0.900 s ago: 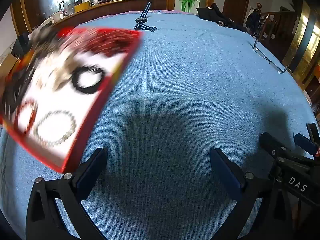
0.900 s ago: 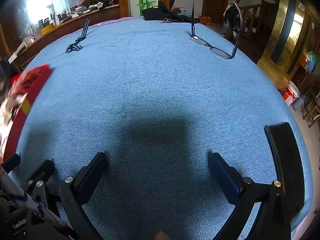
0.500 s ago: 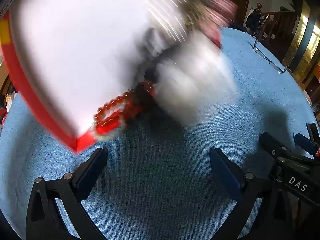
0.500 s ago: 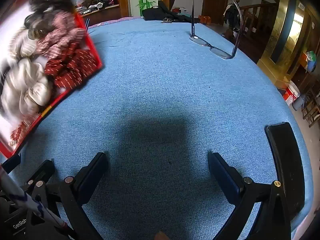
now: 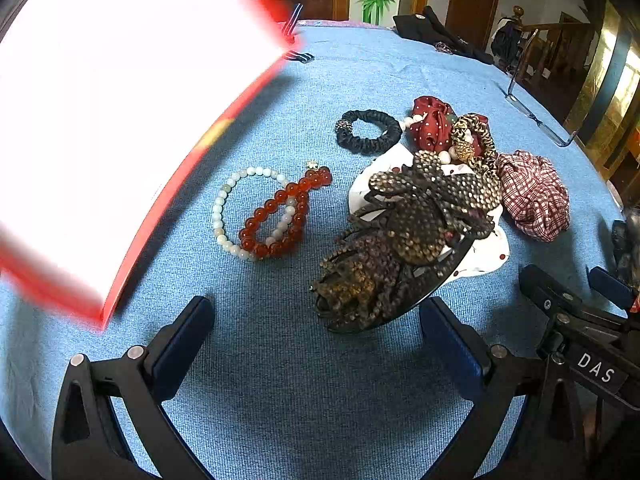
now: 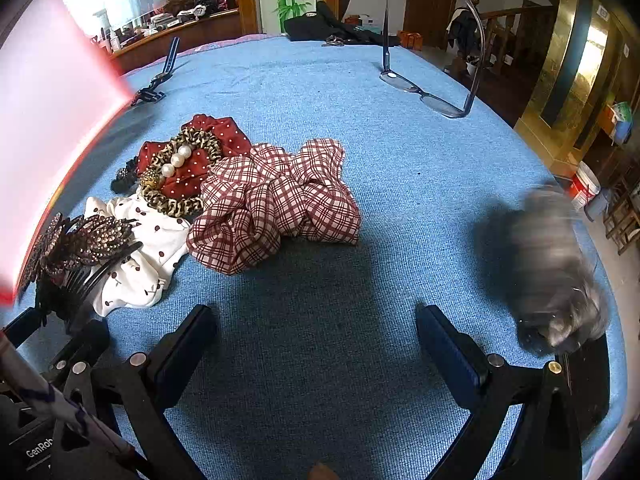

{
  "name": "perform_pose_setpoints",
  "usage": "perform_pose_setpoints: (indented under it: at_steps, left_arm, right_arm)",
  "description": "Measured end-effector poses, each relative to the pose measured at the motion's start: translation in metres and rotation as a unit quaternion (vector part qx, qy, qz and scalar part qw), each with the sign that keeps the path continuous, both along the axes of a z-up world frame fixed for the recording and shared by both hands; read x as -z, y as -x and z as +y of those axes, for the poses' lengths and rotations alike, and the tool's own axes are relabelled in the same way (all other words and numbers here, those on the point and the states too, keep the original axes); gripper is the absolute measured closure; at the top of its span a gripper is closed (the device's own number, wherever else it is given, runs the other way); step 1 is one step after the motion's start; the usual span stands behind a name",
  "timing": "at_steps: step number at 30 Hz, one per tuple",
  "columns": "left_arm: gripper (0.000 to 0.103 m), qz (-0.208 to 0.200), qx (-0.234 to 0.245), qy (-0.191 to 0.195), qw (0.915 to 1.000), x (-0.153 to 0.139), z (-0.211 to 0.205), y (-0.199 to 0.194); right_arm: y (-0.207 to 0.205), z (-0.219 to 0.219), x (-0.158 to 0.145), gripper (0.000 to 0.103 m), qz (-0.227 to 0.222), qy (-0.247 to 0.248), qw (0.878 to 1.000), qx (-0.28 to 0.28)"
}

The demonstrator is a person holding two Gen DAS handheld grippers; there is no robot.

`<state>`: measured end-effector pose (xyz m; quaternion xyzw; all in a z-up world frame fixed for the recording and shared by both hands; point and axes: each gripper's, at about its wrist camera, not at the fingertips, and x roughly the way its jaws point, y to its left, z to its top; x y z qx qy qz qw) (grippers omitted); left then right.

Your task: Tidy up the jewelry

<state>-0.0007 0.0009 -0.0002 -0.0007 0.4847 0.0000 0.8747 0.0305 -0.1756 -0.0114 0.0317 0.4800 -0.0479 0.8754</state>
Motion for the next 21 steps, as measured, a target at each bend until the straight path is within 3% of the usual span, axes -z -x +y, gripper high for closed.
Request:
perform_pose_setpoints:
  at_steps: [17, 21]
  left_arm:
    - [0.000, 0.000, 0.000, 0.000, 1.0000, 0.000, 0.000, 0.002]
    - [0.000, 0.000, 0.000, 0.000, 1.0000, 0.000, 0.000, 0.002]
  right_arm:
    - [0.006, -0.002, -0.004, 0.003, 0.018, -0.003, 1.000, 0.002]
    - [0.051, -0.012, -0.035, 0.006, -0.029, 0.000, 1.000, 0.003]
